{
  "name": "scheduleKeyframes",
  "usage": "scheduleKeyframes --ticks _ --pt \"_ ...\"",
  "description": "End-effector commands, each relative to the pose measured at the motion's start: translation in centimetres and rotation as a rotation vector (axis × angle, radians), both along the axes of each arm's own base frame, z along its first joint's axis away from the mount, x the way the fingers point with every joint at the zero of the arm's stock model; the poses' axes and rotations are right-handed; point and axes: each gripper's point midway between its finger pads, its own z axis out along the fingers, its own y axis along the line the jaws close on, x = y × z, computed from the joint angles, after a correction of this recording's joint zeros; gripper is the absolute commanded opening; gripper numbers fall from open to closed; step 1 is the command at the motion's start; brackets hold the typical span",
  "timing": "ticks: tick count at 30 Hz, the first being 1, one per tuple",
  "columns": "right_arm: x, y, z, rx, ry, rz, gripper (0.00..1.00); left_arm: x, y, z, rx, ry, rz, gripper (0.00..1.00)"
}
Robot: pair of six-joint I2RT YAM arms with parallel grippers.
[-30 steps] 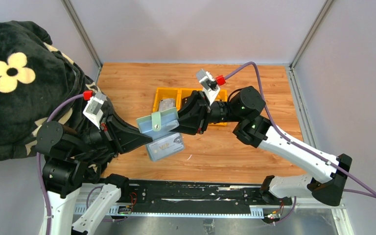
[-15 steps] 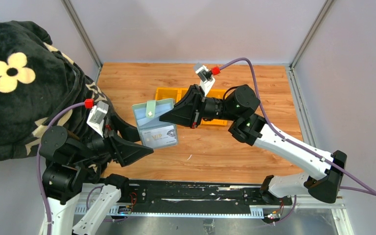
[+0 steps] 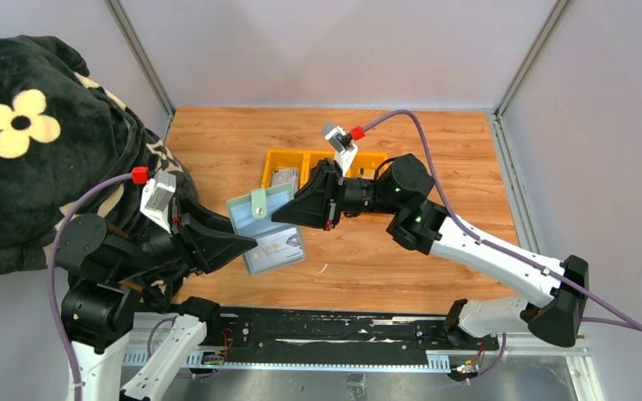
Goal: Take the credit cards out of the card holder
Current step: Open the card holder.
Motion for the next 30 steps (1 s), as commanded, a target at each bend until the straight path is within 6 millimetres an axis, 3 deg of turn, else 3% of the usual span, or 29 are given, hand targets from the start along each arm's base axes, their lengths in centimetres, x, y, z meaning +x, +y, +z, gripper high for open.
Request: scheduleKeyframes --ticks 1,4,8,10,12,14,20,30 --pt "-2.1 -0.7 1.2 0.026 -0.074 0.043 0.0 -0.4 -0.1 0.8 0.012 -0.037 -0.027 0.35" --pt "-2.9 -0.6 1.2 0.024 -0.102 0.068 0.0 0.6 0.3 0.4 0.019 -0.04 0.038 0.19" --pt "-3.5 -0.8 0.9 0.012 -0.119 0.09 0.02 1.2 0.7 0.5 0.016 -0.048 0.091 0.06" --pt "-3.9 -1.0 0.8 0.016 -0.133 0.105 0.12 1.4 0.8 0.6 0.01 -0.041 0.104 0.02" --pt "-4.4 -1.5 0.8 0.037 -0.156 0.123 0.3 1.2 0.6 0.7 0.001 -0.024 0.091 0.0" --pt "-4.7 -2.0 0.7 0.058 -0.174 0.127 0.35 1.1 0.5 0.8 -0.012 -0.006 0.08 0.0" --pt "-5.1 -2.8 -0.1 0.075 -0.214 0.118 0.36 0.5 -0.2 1.6 -0.065 0.073 0.016 0.0" --pt "-4.3 -3.4 -0.7 0.068 -0.253 0.035 0.25 -1.2 -0.8 2.5 -0.095 0.112 -0.09 0.0"
